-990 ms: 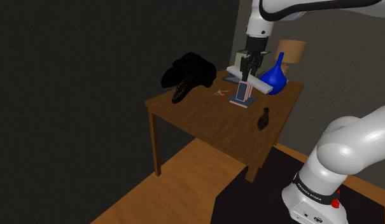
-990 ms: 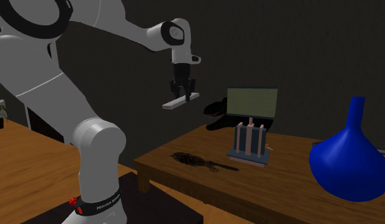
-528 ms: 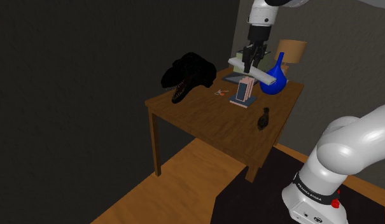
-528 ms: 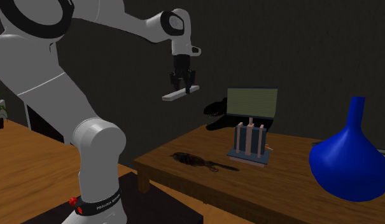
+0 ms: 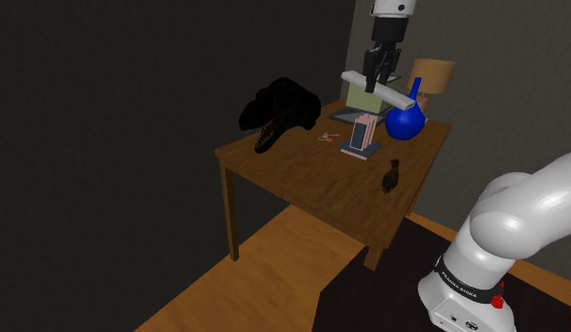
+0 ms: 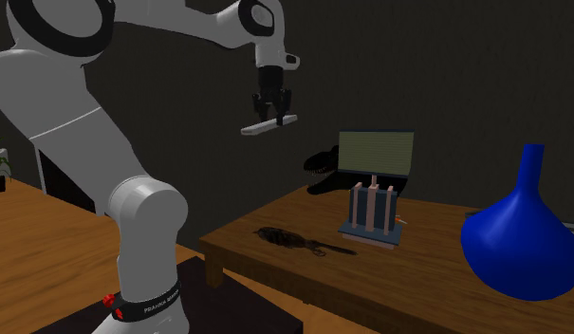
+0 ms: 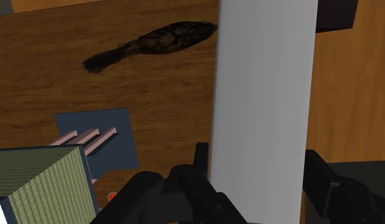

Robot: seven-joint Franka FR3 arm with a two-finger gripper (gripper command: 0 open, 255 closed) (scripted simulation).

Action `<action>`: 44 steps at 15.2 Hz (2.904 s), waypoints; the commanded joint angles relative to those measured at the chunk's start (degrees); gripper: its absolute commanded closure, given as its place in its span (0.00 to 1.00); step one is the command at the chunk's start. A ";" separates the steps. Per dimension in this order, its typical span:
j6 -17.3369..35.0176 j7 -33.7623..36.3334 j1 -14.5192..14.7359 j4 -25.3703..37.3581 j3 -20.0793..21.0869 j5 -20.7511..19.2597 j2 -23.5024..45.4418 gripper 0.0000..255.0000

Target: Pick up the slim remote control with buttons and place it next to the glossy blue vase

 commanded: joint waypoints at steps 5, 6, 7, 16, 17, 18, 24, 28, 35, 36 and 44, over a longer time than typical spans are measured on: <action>-4.58 -0.07 0.07 6.70 0.12 0.12 2.12 1.00; -5.34 -0.09 0.08 7.83 0.12 0.14 2.49 1.00; -5.38 -0.09 0.08 7.87 0.12 0.14 2.50 1.00; -4.97 -13.30 -3.24 9.93 -9.85 -4.23 4.11 1.00; -4.88 -14.80 -3.56 10.47 -11.00 -4.62 4.61 1.00; -4.79 -16.31 -3.91 11.08 -12.15 -4.96 5.17 1.00; -4.16 -25.68 -5.87 16.12 -19.28 -6.10 10.01 1.00; -3.82 -32.37 -7.21 20.94 -24.38 -5.54 14.79 1.00; -4.31 -45.62 -11.16 32.99 -33.86 -0.07 27.25 1.00; -4.64 -47.70 -12.16 35.21 -35.18 1.36 29.58 1.00; -10.44 -61.52 -26.98 56.86 -40.30 15.93 49.88 1.00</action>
